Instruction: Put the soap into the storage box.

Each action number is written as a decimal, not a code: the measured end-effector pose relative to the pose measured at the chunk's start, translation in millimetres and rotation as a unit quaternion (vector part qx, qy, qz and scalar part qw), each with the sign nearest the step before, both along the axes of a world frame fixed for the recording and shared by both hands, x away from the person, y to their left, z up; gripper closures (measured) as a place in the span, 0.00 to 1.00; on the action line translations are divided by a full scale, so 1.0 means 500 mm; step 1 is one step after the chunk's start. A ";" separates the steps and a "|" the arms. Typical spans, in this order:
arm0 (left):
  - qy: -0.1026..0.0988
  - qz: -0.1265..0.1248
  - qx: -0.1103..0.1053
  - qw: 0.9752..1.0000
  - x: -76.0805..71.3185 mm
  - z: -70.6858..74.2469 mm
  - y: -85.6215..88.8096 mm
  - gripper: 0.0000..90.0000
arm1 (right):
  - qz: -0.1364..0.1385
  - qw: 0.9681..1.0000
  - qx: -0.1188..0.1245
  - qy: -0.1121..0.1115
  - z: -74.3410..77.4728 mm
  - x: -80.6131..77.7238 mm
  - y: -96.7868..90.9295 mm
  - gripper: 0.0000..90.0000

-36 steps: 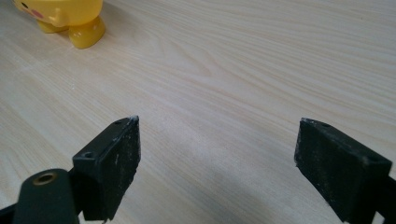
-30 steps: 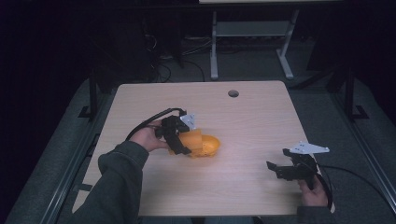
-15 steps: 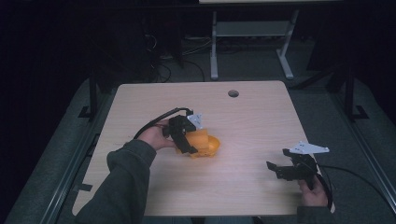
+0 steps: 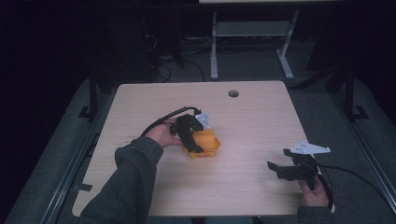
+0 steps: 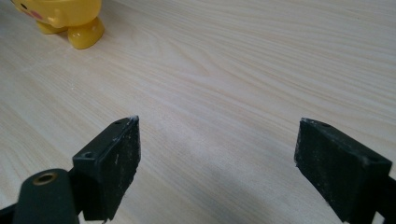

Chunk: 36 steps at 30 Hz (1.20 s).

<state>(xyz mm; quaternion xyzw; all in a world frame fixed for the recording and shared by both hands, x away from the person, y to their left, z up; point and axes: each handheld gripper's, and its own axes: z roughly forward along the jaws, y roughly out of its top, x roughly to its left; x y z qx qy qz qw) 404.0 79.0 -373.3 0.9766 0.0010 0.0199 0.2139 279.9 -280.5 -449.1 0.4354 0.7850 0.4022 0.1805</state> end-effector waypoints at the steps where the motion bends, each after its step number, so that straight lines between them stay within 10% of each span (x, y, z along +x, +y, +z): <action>1: 0.003 -0.001 -0.001 1.000 0.001 -0.002 -0.002 0.23 | 0.000 1.000 0.000 0.000 0.000 0.000 0.000 0.15; 36: 0.001 -0.009 0.009 1.000 0.017 -0.033 -0.018 0.23 | 0.001 1.000 0.000 0.005 0.000 -0.002 0.002 0.15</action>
